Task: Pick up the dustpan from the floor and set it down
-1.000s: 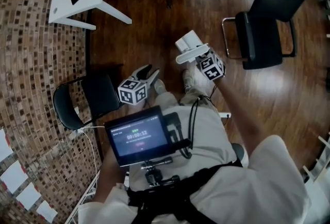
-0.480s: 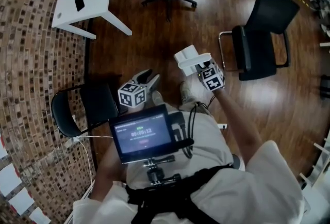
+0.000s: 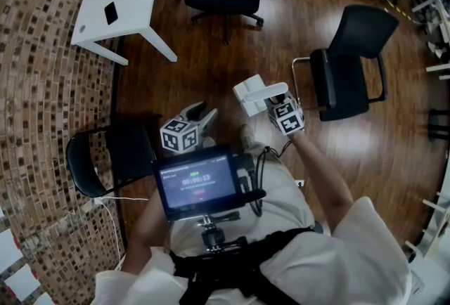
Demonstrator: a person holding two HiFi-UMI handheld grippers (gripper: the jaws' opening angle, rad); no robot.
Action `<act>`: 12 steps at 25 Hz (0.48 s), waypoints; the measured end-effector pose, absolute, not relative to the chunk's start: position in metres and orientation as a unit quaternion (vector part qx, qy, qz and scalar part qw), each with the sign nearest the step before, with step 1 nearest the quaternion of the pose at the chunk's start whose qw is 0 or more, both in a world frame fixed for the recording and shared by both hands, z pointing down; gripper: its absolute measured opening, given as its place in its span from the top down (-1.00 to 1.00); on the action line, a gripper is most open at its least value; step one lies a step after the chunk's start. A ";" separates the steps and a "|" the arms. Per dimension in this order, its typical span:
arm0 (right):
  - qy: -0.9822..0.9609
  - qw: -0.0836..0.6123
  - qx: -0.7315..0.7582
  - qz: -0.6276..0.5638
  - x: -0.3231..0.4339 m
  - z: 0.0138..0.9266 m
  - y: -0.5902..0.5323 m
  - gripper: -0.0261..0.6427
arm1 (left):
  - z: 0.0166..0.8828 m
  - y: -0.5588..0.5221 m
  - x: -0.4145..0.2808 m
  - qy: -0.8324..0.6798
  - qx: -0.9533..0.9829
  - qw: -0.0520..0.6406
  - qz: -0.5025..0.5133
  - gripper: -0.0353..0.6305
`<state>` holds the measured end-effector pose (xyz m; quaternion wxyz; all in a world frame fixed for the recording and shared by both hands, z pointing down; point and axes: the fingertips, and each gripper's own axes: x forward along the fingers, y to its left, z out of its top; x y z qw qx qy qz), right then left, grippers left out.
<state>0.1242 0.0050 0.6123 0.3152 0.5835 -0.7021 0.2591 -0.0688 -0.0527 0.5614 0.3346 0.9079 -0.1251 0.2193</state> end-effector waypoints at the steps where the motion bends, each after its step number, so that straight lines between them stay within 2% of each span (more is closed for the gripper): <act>1: -0.702 0.314 0.585 0.257 0.125 0.612 0.003 0.60 | 0.561 -0.054 -0.069 -0.124 0.909 0.335 0.216 0.35; 12: -0.709 0.298 0.591 0.245 0.122 0.591 -0.008 0.60 | 0.559 -0.049 -0.067 -0.108 0.921 0.303 0.220 0.35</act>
